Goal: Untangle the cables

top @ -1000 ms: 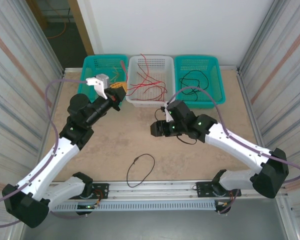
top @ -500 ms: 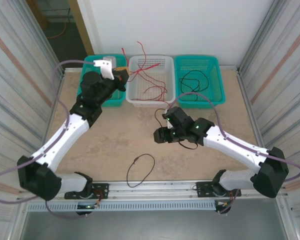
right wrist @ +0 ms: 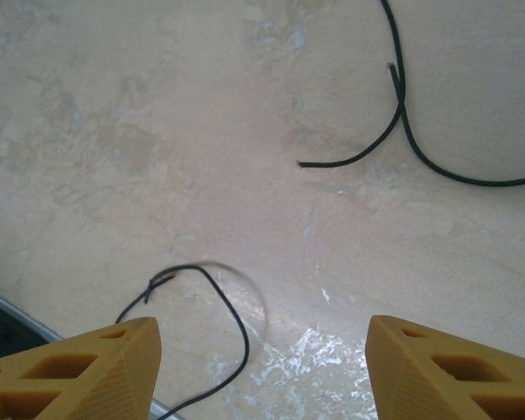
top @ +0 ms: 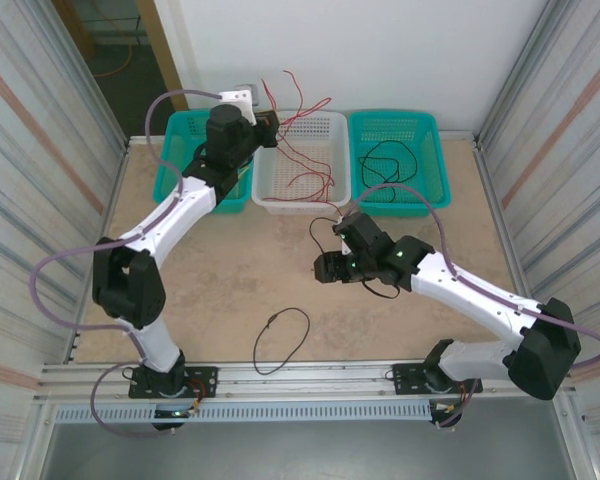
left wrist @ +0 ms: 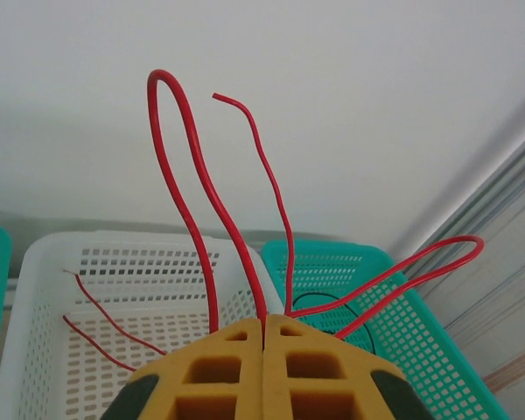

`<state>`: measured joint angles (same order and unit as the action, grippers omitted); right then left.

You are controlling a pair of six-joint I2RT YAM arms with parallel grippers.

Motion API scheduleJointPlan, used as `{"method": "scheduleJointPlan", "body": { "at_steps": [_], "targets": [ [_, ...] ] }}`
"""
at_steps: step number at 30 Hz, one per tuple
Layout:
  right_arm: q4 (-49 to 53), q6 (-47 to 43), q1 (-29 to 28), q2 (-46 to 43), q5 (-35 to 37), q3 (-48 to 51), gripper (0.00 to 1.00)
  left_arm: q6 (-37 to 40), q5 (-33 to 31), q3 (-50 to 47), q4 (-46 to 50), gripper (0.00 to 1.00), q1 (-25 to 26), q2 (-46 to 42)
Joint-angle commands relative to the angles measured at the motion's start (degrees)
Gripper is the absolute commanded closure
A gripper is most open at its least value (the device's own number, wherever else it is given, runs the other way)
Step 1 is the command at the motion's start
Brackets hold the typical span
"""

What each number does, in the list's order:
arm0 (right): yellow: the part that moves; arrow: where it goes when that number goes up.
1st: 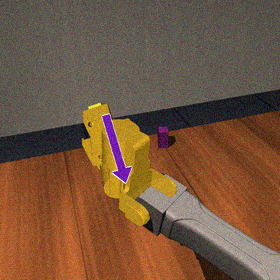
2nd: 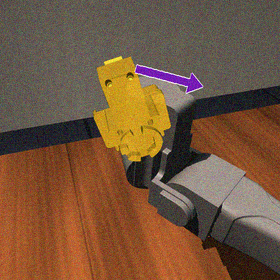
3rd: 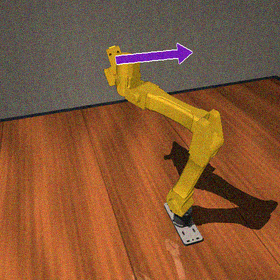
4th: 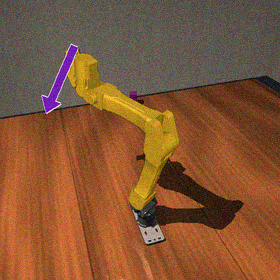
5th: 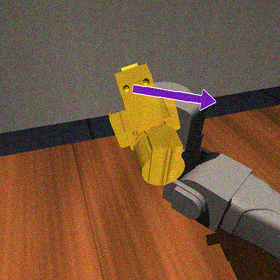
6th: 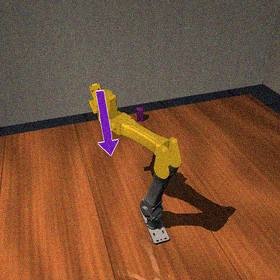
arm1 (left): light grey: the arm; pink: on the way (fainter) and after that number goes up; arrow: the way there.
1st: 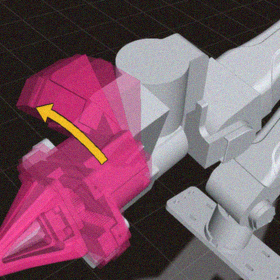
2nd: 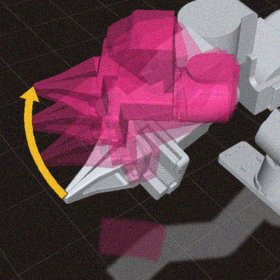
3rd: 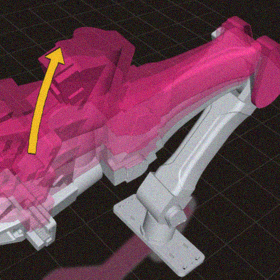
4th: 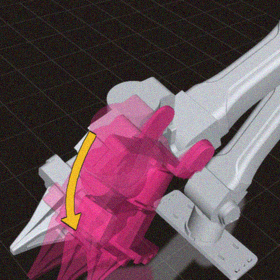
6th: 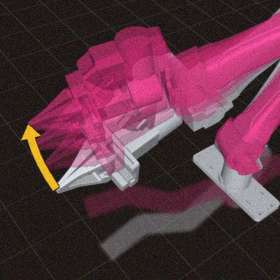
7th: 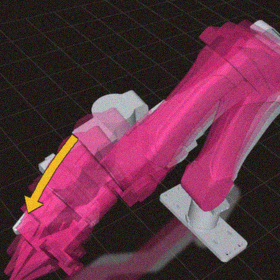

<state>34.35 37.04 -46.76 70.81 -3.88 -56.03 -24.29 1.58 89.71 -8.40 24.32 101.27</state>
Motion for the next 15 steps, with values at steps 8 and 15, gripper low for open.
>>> {"method": "scheduleJointPlan", "body": {
  "at_steps": [8, 15],
  "targets": [
    [-0.8, 0.3, 0.7, -1.9, 0.4, 0.7, 0.37, -3.7, -2.8, 12.6, 6.5, 1.0, -0.2, 9.7],
    [-0.9, 0.7, 1.2, -2.4, 0.4, 1.4, 0.37, -4.9, -6.7, 15.9, 11.0, 1.0, 0.0, 13.9]
  ]
}}
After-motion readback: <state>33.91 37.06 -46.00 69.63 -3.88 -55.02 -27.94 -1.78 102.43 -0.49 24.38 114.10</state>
